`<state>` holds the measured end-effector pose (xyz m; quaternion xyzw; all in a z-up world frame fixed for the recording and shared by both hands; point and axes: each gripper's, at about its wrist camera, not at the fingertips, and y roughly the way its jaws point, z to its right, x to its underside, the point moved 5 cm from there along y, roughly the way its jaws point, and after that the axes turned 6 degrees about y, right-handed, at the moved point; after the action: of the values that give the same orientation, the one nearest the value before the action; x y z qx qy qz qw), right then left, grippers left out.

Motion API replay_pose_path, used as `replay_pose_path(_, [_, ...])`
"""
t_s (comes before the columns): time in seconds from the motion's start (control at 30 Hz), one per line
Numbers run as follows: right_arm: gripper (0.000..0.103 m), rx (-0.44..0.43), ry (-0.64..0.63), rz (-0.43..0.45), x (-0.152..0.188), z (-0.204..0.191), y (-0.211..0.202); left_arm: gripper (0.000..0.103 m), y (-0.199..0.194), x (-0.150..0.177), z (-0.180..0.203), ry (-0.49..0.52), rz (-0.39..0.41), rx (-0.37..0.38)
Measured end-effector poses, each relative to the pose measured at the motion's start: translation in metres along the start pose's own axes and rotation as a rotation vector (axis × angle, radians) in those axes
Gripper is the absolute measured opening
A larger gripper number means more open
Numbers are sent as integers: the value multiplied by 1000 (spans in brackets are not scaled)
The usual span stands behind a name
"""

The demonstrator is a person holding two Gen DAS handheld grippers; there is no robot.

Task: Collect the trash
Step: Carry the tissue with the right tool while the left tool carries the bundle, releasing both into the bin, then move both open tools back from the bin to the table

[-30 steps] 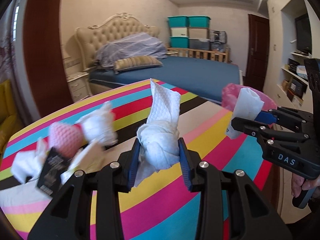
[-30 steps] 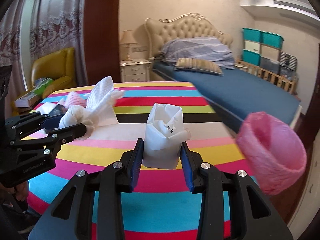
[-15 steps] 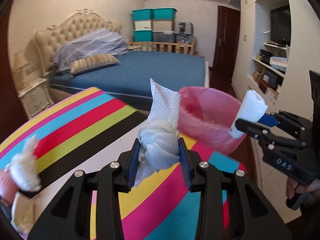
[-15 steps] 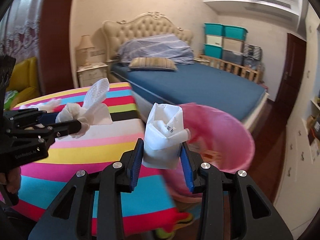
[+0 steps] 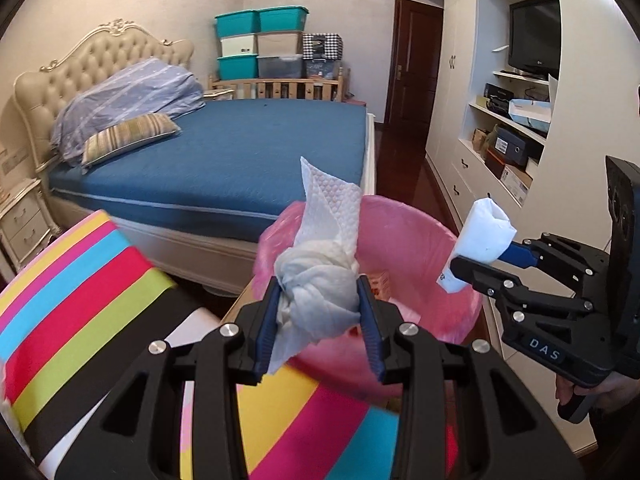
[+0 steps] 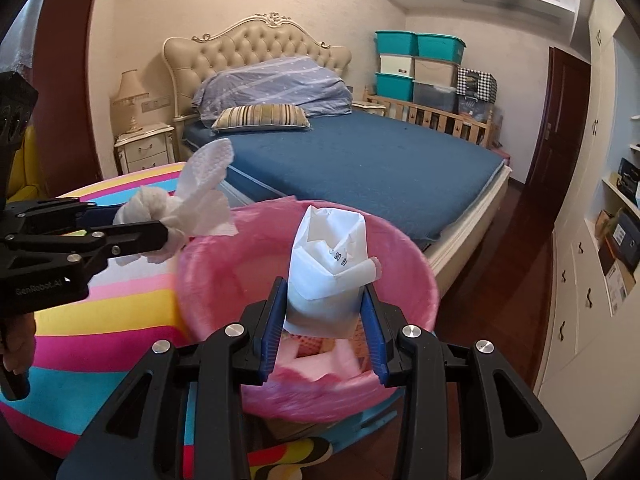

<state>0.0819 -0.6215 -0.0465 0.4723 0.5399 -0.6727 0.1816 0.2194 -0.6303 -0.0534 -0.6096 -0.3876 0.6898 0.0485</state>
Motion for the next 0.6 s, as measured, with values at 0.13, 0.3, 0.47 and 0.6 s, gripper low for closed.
replay_pose_path(0.13, [38,-7,-1,3,-4,7,7,38,30,-12,7,9,-10,30])
replay_pose_path(0.3, [59,-8,20,20,-6,19,15,52,56,-19,4,-7,-20,30])
replay_pose_path(0.47, [61,-2,23,42,-7,19,9,72,41,-7,-13,-23,2,-18])
replay_pose_path(0.6, [63,-3,38,58,-7,17,-6,89,19,5,-20,-8,21,-90])
